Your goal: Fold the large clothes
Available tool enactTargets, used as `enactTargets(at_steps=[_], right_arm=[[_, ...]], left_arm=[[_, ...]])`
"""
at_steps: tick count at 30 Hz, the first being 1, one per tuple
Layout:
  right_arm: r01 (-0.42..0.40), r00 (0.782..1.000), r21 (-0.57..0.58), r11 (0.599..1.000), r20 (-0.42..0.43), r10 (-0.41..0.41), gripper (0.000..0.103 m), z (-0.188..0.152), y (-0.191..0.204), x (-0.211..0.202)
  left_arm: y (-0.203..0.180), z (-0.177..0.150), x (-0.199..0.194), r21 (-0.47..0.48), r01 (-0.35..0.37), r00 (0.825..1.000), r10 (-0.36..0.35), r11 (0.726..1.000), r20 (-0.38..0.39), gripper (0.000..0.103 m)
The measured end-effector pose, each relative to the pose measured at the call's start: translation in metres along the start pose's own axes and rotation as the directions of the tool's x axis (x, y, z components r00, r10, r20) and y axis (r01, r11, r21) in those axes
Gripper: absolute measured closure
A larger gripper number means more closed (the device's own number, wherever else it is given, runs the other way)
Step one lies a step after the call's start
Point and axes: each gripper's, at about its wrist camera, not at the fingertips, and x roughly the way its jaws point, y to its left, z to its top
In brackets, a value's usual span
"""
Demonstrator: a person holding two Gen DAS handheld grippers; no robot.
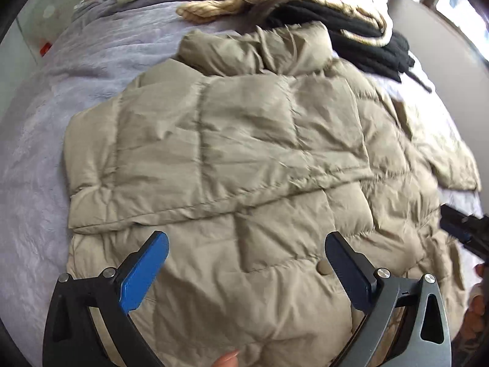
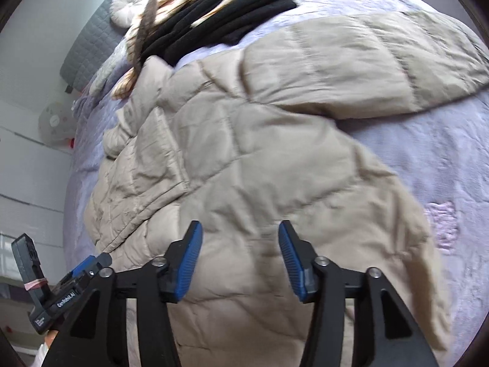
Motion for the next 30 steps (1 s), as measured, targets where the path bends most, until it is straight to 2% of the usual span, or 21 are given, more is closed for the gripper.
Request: enactTargets(at_steps=[2, 4, 7, 10, 11, 12, 18, 20, 22, 26, 30], right_arm=[[0.008, 1.000, 0.026, 1.000, 0.020, -0.008, 0.029, 0.007, -0.023, -0.013], [0.018, 0.998, 0.056, 0.998, 0.053, -0.021, 0.016, 0.014, -0.044, -0.025], [0.021, 0.995, 0.114, 0.993, 0.092, -0.032, 0.008, 0.023, -0.075, -0.041], [0.010, 0.992, 0.184, 0.983, 0.123, -0.033, 0.008, 0.034, -0.107, -0.053], [0.003, 0.991, 0.205, 0.979, 0.129, -0.030, 0.002, 0.038, -0.117, -0.056], [-0.009, 0.991, 0.230, 0.973, 0.134, -0.023, 0.000, 0.042, -0.128, -0.058], [-0.060, 0.989, 0.351, 0.934, 0.145, 0.009, 0.000, 0.066, -0.179, -0.061], [-0.105, 0.988, 0.404, 0.909, 0.148, 0.049, 0.000, 0.077, -0.197, -0.060], [-0.162, 0.979, 0.449, 0.879, 0.185, 0.086, 0.000, 0.089, -0.215, -0.058], [-0.220, 0.964, 0.499, 0.838, 0.245, 0.107, 0.000, 0.115, -0.242, -0.053], [-0.296, 0.942, 0.541, 0.787, 0.303, 0.146, 0.000, 0.142, -0.263, -0.041]], left_arm=[[-0.018, 0.000, 0.004, 0.033, -0.030, 1.000, 0.030, 0.999, -0.001, 0.001], [-0.028, 0.000, 0.008, 0.033, -0.030, 0.999, 0.031, 0.999, -0.019, 0.001], [-0.044, 0.003, 0.013, 0.030, -0.029, 0.999, 0.030, 0.999, -0.043, 0.001], [-0.064, 0.003, 0.022, 0.046, -0.014, 0.996, 0.018, 0.999, -0.090, 0.001], [-0.070, 0.003, 0.022, 0.045, -0.022, 0.995, 0.026, 0.999, -0.092, 0.001], [-0.075, 0.003, 0.023, 0.046, -0.021, 0.995, 0.025, 0.999, -0.092, 0.001], [-0.108, 0.006, 0.019, 0.034, 0.003, 0.996, 0.000, 0.999, -0.089, 0.001], [-0.117, 0.009, 0.018, 0.019, 0.013, 0.997, -0.011, 1.000, -0.082, 0.001], [-0.124, 0.011, 0.019, 0.012, 0.017, 0.997, -0.016, 1.000, -0.081, 0.001], [-0.139, 0.012, 0.022, 0.035, 0.005, 0.995, -0.001, 0.999, -0.101, 0.001], [-0.151, 0.015, 0.023, 0.062, -0.022, 0.996, 0.028, 0.998, -0.087, 0.001]])
